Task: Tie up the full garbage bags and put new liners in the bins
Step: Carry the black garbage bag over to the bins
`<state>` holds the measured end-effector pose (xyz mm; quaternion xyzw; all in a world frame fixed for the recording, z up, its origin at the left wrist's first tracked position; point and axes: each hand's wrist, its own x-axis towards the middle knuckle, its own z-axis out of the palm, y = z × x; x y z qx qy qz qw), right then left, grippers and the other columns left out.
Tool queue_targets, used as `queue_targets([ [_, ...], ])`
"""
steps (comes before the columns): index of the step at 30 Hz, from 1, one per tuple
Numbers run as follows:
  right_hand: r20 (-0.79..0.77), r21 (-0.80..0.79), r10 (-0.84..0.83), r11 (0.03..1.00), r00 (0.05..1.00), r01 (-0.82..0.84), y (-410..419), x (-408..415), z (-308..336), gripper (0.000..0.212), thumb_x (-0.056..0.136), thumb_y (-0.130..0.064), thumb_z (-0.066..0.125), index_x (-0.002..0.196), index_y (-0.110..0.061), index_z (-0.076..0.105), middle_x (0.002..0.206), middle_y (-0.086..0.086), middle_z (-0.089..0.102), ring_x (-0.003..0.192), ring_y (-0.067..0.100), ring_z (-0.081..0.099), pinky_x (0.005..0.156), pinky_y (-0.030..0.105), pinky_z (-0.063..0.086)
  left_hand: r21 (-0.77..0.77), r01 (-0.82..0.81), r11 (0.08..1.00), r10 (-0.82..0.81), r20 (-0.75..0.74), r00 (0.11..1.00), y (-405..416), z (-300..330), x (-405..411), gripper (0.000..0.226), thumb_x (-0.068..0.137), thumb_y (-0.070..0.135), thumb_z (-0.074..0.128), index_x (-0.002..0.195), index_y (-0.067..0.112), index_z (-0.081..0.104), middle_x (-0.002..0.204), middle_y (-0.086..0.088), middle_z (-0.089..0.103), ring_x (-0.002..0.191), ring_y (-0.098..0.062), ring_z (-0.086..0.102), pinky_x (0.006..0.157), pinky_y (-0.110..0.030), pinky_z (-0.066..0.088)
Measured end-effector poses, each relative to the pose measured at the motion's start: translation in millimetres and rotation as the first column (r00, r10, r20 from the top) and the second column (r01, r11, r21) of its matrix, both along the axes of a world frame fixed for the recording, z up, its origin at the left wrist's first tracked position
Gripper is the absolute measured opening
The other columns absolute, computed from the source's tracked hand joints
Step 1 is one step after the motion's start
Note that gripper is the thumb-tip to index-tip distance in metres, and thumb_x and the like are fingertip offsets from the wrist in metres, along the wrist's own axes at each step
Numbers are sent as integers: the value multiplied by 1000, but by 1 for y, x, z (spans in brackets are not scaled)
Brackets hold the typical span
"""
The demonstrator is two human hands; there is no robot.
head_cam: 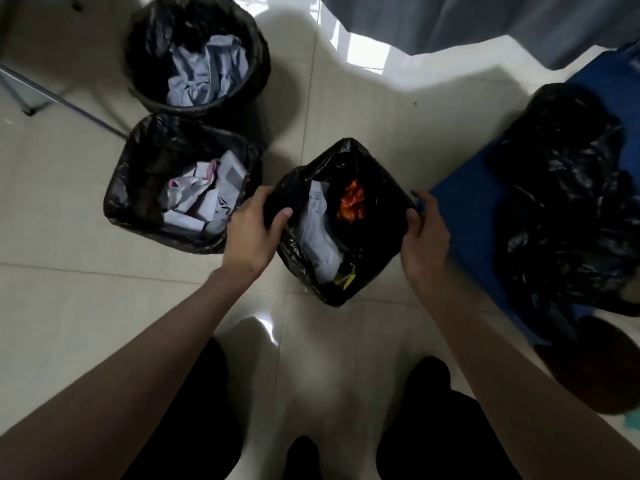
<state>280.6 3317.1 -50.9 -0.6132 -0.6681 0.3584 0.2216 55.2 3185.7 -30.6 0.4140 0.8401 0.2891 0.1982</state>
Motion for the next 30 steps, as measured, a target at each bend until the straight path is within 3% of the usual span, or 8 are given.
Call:
queue_targets([
  [3, -2, 19, -21, 1000, 1000, 21, 6, -4, -28, 33, 105, -21, 40, 136, -24, 51, 113, -2, 62, 99, 11, 59, 77, 19, 39, 42, -17, 999, 18, -11, 1000, 7, -33, -4, 37, 97, 37, 56, 126, 15, 53, 109, -10, 68, 101, -25, 63, 81, -28, 44],
  [8, -37, 77, -41, 996, 998, 44, 21, -12, -63, 32, 105, -21, 40, 133, -28, 52, 107, 4, 65, 96, 19, 62, 82, 36, 51, 116, -59, 991, 62, -20, 998, 23, -70, -4, 34, 99, 38, 51, 126, 19, 53, 112, -6, 67, 104, -23, 62, 86, -32, 46],
  [16, -27, 135, -72, 988, 997, 75, 37, -17, -81, 25, 103, -24, 41, 122, -26, 57, 101, 8, 64, 92, 24, 61, 76, 32, 43, 199, -122, 972, 131, -35, 991, 39, -87, -1, 29, 102, 38, 39, 118, 19, 53, 113, -6, 64, 102, -29, 60, 86, -40, 46],
  [20, -48, 102, -79, 991, 996, 84, 34, -16, -75, 24, 103, -26, 43, 122, -22, 58, 104, 10, 64, 96, 27, 60, 74, 31, 39, 147, -83, 986, 97, -87, 991, 31, -79, 3, 31, 102, 42, 33, 113, 19, 50, 111, -7, 64, 100, -37, 60, 85, -47, 47],
  [25, -41, 96, -38, 994, 998, 42, 29, -7, -69, 27, 102, -22, 44, 124, -15, 58, 110, 13, 64, 102, 28, 58, 75, 30, 39, 9, -27, 1000, 29, -197, 980, 23, -68, 4, 34, 102, 42, 35, 121, 17, 49, 114, -14, 64, 101, -42, 60, 75, -41, 41],
  [30, -12, 58, -55, 997, 998, 56, 20, 3, -65, 27, 103, -24, 44, 126, -17, 57, 116, 13, 63, 107, 30, 57, 78, 30, 36, -38, 26, 999, -35, -262, 964, 18, -62, 10, 32, 102, 42, 37, 113, 14, 50, 103, -17, 66, 94, -43, 61, 69, -38, 39],
])
